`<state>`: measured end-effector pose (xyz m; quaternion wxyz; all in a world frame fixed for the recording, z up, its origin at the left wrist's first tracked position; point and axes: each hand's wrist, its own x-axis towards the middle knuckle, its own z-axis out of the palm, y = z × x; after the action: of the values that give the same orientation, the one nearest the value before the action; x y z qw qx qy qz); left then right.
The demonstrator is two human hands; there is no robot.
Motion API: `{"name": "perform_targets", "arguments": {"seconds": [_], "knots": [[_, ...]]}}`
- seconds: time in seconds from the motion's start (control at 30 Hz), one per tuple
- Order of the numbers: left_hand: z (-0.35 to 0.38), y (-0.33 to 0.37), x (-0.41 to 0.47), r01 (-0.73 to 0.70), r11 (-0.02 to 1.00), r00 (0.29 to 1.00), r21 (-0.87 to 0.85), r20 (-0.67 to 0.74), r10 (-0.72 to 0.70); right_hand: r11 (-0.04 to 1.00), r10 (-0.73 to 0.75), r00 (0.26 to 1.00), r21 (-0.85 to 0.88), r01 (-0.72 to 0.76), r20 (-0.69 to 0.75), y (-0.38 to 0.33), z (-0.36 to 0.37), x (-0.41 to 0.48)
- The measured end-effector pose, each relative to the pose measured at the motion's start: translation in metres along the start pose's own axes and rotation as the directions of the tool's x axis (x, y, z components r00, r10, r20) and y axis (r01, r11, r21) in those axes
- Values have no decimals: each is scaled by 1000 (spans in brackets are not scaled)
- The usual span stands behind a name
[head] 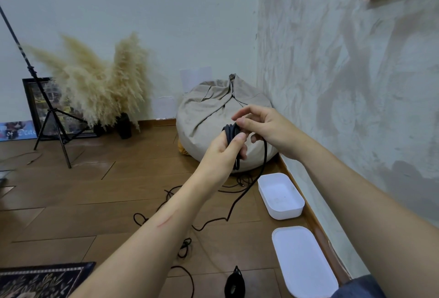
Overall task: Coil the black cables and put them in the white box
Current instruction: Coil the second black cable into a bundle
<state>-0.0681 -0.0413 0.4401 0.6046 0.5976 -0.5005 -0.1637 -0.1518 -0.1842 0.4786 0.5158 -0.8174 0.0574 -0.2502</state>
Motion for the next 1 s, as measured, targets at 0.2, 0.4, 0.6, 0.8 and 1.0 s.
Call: {"name": "perform_targets", "arguments": {"seconds": [0.2,0.4,0.6,0.8,1.0], "knots": [[-4,5,-2,14,1000,1000,-24,-19,-15,1000,11,999,24,-12,33,1,3,-1],[-3,12,-7,4,1000,999,-3,45,-4,998,30,999,51,-28,-35,-1,-10,-2],[2,24,-4,60,982,990,-179,139,-35,969,10,1000,248,-6,-15,-2,-12,-1],[-13,38,7,-9,949,996,-316,76,35,852,124,990,504,-143,72,14,21,-2],[-20,24,21,-17,936,993,-350,-117,-26,932,249,957,231,-279,150,27,68,-5]]}}
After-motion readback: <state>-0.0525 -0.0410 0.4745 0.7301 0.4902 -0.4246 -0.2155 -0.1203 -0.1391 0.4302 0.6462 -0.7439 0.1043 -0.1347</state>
